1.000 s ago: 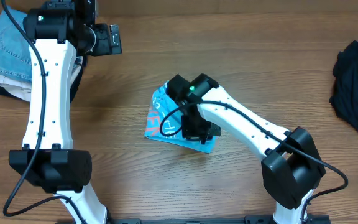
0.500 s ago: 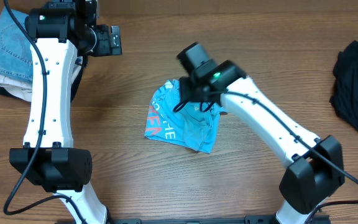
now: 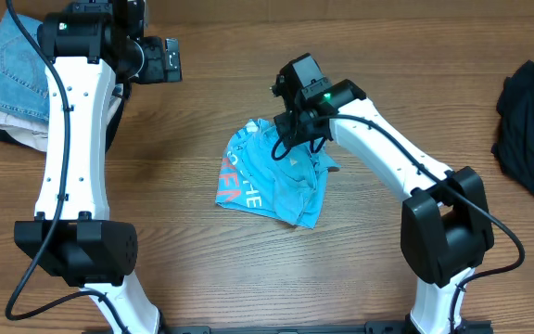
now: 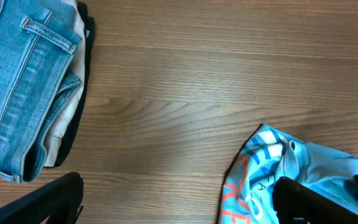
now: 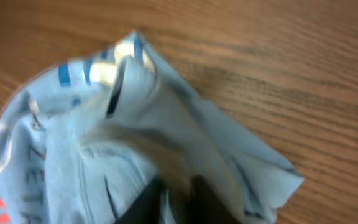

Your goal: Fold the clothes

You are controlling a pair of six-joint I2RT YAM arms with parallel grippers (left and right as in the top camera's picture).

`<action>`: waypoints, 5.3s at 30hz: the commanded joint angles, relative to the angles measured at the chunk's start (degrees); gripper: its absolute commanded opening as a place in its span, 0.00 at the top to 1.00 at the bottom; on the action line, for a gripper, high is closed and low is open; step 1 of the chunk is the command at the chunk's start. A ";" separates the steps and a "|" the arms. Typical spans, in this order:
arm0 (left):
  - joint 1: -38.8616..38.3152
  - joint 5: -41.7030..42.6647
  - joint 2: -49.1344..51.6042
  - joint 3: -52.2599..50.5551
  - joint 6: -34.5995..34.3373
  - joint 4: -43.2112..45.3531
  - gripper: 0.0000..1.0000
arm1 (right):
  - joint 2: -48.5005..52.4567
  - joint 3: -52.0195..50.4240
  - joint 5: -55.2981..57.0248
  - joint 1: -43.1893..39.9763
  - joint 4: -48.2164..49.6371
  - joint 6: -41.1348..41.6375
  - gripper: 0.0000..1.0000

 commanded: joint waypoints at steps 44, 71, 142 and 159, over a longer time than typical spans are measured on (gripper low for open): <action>0.37 -0.37 0.68 0.00 1.09 1.36 0.00 | -0.15 -4.22 12.22 -5.77 -15.67 19.43 0.73; 0.33 -0.35 2.64 -0.02 1.29 0.63 0.00 | -6.88 -3.56 -17.55 -11.50 -8.66 17.59 0.39; -45.11 -0.55 19.78 -0.02 -8.59 6.40 0.00 | -10.95 5.70 -11.96 -46.99 -20.79 16.15 0.17; -46.73 -18.14 28.28 -0.02 -9.14 5.05 0.00 | -10.95 5.70 -11.72 -46.99 -20.17 14.56 0.15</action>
